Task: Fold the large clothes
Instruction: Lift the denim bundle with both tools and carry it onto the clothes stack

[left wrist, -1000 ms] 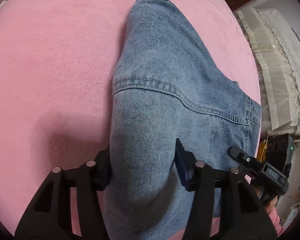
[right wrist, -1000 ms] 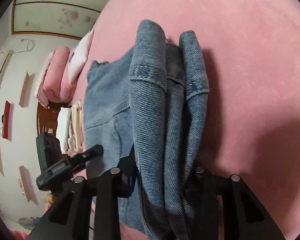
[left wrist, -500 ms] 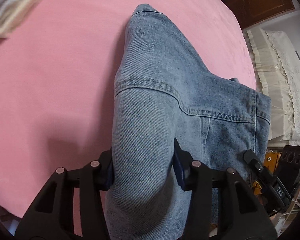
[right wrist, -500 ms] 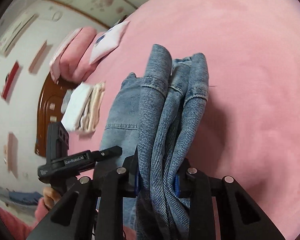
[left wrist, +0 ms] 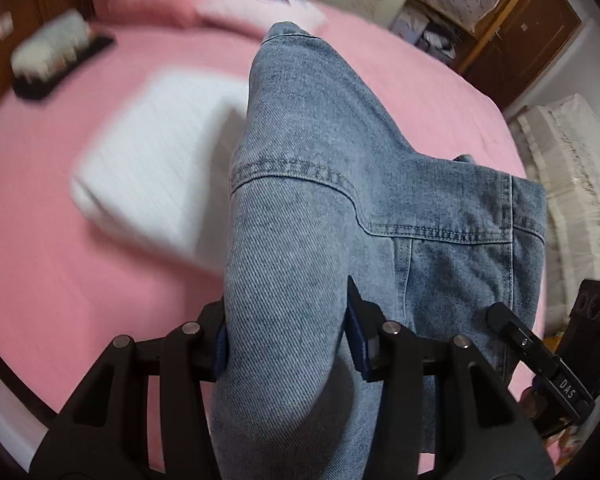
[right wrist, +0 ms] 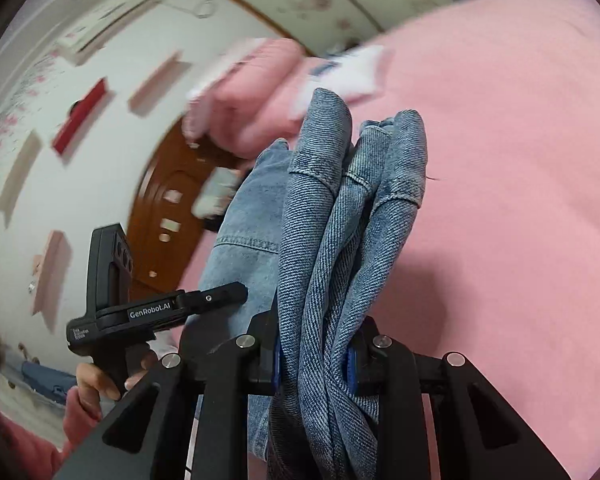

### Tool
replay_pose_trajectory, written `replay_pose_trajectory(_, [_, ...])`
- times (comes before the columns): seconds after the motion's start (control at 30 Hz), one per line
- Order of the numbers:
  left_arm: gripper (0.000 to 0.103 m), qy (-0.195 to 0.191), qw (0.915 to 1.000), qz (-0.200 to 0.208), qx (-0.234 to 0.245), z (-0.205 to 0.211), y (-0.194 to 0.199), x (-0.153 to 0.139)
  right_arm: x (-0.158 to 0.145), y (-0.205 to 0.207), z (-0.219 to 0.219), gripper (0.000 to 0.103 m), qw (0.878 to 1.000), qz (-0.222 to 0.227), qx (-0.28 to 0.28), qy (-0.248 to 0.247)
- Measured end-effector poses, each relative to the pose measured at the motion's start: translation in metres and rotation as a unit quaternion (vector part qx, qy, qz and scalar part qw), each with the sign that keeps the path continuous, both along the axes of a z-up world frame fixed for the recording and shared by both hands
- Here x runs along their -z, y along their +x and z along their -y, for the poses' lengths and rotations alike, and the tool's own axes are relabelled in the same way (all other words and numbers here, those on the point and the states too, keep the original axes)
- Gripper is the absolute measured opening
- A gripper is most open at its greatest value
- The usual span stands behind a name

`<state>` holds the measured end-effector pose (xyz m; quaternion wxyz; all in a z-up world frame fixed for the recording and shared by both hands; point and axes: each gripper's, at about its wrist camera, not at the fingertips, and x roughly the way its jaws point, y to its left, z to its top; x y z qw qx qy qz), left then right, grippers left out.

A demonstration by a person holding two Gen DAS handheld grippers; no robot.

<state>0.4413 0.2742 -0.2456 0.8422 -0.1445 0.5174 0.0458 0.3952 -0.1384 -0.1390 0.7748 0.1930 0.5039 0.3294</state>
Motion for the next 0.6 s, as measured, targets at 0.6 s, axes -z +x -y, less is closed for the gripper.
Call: replay_pose_trajectory(0.6, [0.054, -0.049, 0.9977, 0.048, -0.001, -0.253, 0.113, 0.086, 0.177, 0.123, -0.147, 0.022, 0.997, -0.021, -0.051, -0.048])
